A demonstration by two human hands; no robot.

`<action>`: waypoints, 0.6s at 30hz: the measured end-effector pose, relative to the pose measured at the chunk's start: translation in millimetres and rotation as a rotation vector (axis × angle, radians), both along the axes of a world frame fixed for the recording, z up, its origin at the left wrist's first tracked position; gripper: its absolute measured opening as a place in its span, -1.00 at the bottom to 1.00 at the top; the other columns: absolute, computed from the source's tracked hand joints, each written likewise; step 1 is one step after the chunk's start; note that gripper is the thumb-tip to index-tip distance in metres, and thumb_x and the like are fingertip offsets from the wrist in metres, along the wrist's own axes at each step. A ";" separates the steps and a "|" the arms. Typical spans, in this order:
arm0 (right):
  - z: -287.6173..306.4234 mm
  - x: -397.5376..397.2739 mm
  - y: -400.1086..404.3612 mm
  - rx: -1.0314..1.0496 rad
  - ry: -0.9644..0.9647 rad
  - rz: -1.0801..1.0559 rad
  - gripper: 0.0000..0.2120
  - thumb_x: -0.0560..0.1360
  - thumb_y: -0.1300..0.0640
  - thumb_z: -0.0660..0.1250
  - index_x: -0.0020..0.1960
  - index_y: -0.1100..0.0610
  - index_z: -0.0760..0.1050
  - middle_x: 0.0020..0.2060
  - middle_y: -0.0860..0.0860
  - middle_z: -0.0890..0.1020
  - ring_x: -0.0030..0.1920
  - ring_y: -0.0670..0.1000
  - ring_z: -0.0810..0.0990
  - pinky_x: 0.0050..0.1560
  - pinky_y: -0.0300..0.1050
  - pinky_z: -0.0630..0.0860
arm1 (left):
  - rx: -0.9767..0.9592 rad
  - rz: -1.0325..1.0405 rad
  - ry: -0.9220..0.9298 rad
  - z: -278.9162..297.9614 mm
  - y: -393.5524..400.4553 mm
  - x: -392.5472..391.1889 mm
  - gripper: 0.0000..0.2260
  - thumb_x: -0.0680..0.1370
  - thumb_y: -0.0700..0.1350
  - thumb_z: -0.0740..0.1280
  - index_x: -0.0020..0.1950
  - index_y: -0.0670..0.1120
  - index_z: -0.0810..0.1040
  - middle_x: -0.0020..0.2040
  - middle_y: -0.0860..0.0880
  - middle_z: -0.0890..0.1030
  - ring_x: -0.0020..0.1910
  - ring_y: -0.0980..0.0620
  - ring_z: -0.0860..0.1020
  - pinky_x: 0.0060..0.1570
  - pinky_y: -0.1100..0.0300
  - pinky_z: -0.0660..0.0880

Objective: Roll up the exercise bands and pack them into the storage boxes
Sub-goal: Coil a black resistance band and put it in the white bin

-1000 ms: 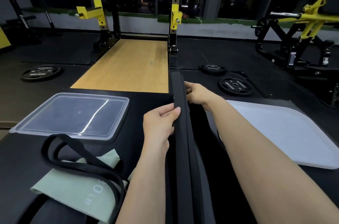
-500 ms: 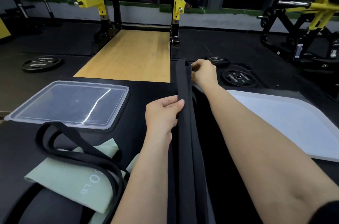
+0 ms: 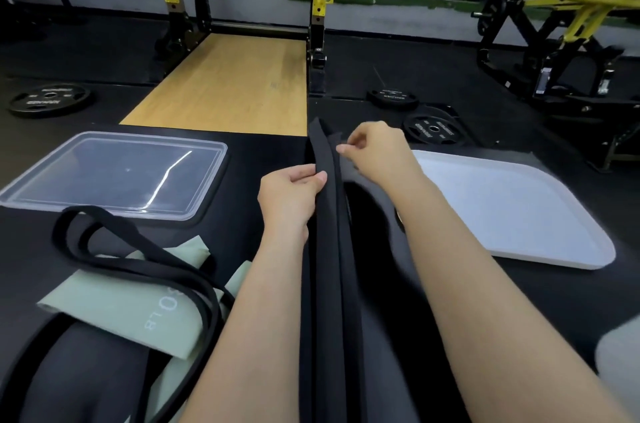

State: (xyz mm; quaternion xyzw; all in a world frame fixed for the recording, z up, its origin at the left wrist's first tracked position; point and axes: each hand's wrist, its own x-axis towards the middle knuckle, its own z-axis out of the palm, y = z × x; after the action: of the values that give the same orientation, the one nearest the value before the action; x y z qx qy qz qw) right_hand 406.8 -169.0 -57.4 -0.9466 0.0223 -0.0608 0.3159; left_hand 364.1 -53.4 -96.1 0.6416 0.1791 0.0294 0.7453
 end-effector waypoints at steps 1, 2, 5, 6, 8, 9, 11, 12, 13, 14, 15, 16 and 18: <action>-2.0 -14.4 -0.2 0.071 0.056 -0.005 -0.73 0.50 0.01 0.36 -0.02 0.24 0.55 -0.12 0.15 0.65 -0.14 0.13 0.66 -0.04 0.00 0.60 | -0.010 0.005 0.002 0.7 0.1 -0.5 -0.76 0.44 -0.24 0.44 0.10 -0.15 0.61 -0.04 -0.08 0.67 0.01 0.01 0.63 0.15 0.04 0.54; -3.7 -29.2 -0.3 0.127 0.132 0.007 -0.71 0.50 0.00 0.37 -0.09 0.27 0.55 -0.22 0.16 0.66 -0.24 0.14 0.67 -0.10 0.03 0.63 | -0.020 0.011 0.005 1.8 0.0 -1.2 -0.76 0.44 -0.24 0.44 0.10 -0.15 0.61 -0.03 -0.09 0.67 0.01 0.01 0.63 0.15 0.04 0.54; -4.6 -67.2 -3.3 0.357 0.318 0.086 -0.79 0.51 0.09 0.36 -0.11 0.26 0.55 -0.32 0.12 0.62 -0.37 0.05 0.65 -0.28 -0.09 0.64 | -0.026 0.028 0.001 5.3 -0.3 -3.8 -0.79 0.44 -0.25 0.44 0.06 -0.14 0.62 -0.03 -0.09 0.67 0.01 0.00 0.63 0.14 0.05 0.54; -3.7 -76.8 -4.5 0.446 0.348 0.111 -0.84 0.51 0.14 0.37 -0.07 0.26 0.55 -0.29 0.13 0.62 -0.37 0.03 0.65 -0.33 -0.16 0.62 | -0.026 0.027 -0.001 5.9 -0.3 -4.2 -0.79 0.44 -0.25 0.44 0.07 -0.14 0.62 -0.02 -0.09 0.67 0.01 0.00 0.63 0.14 0.05 0.55; -3.6 -87.9 -6.9 0.556 0.347 0.098 -0.94 0.49 0.23 0.38 -0.08 0.22 0.54 -0.23 0.16 0.63 -0.34 0.03 0.65 -0.37 -0.21 0.59 | -0.047 0.010 -0.001 6.8 -0.1 -4.7 -0.79 0.45 -0.24 0.43 0.08 -0.14 0.61 0.00 -0.11 0.66 0.01 -0.02 0.63 0.11 0.04 0.56; -5.1 -89.8 -7.5 0.586 0.331 0.067 -0.96 0.48 0.27 0.39 -0.13 0.19 0.54 -0.24 0.15 0.63 -0.34 0.02 0.65 -0.37 -0.21 0.59 | -0.054 -0.004 0.001 7.0 0.0 -5.1 -0.78 0.46 -0.23 0.42 0.09 -0.14 0.60 0.01 -0.11 0.66 0.01 -0.03 0.63 0.08 0.05 0.57; -10.3 -90.1 -6.2 0.638 0.308 0.015 -0.87 0.47 0.31 0.39 -0.21 0.14 0.52 -0.28 0.11 0.62 -0.40 -0.03 0.63 -0.41 -0.24 0.57 | -0.057 -0.025 0.000 6.2 0.2 -4.8 -0.78 0.48 -0.22 0.41 0.11 -0.12 0.59 0.01 -0.12 0.66 0.01 -0.04 0.64 0.03 0.07 0.59; -12.2 -89.3 -4.6 0.671 0.306 0.004 -0.86 0.46 0.32 0.39 -0.22 0.14 0.52 -0.31 0.08 0.61 -0.45 -0.07 0.62 -0.44 -0.26 0.55 | -0.059 -0.033 -0.004 6.6 0.7 -4.8 -0.79 0.49 -0.21 0.40 0.11 -0.11 0.58 0.00 -0.12 0.65 0.00 -0.05 0.64 0.02 0.07 0.59; -13.5 -88.5 -2.4 0.703 0.301 -0.001 -0.86 0.46 0.33 0.39 -0.22 0.14 0.52 -0.34 0.06 0.60 -0.49 -0.11 0.61 -0.45 -0.28 0.53 | -0.062 -0.042 -0.004 7.0 1.2 -5.3 -0.81 0.49 -0.21 0.40 0.09 -0.10 0.58 0.00 -0.13 0.65 0.00 -0.06 0.64 0.02 0.06 0.59; -14.6 -87.5 -0.7 0.726 0.293 0.001 -0.86 0.47 0.33 0.38 -0.21 0.14 0.53 -0.36 0.05 0.60 -0.51 -0.13 0.60 -0.46 -0.29 0.52 | -0.065 -0.054 -0.003 7.8 1.5 -5.8 -0.84 0.49 -0.21 0.40 0.06 -0.08 0.58 0.00 -0.13 0.66 0.00 -0.07 0.64 0.03 0.04 0.59; -15.8 -86.5 0.7 0.745 0.282 0.002 -0.86 0.47 0.33 0.37 -0.21 0.15 0.54 -0.36 0.05 0.60 -0.51 -0.13 0.60 -0.45 -0.29 0.52 | -0.067 -0.068 -0.003 8.9 1.9 -6.6 -0.85 0.49 -0.21 0.40 0.03 -0.06 0.57 0.00 -0.14 0.66 -0.01 -0.08 0.65 0.05 0.01 0.59; -17.0 -86.2 1.6 0.764 0.276 0.007 -0.87 0.48 0.33 0.36 -0.20 0.16 0.55 -0.36 0.06 0.61 -0.49 -0.12 0.60 -0.44 -0.28 0.53 | -0.068 -0.079 -0.007 9.6 2.0 -7.2 -0.86 0.49 -0.21 0.40 0.02 -0.05 0.57 -0.01 -0.15 0.66 -0.02 -0.09 0.65 0.05 -0.01 0.59; -18.8 -85.7 2.3 0.805 0.266 0.018 -0.89 0.48 0.34 0.35 -0.18 0.18 0.58 -0.33 0.09 0.63 -0.44 -0.06 0.63 -0.41 -0.25 0.55 | -0.077 -0.094 -0.033 9.6 2.3 -7.9 -0.84 0.49 -0.23 0.39 0.05 -0.08 0.57 -0.05 -0.14 0.67 -0.09 -0.06 0.67 -0.03 0.05 0.62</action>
State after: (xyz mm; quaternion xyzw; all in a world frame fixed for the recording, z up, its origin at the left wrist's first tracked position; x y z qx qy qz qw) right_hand 321.0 -166.8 -76.2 -0.7475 0.0765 0.0784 0.6552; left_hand 356.3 -51.1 -86.5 0.6194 0.1376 -0.0020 0.7729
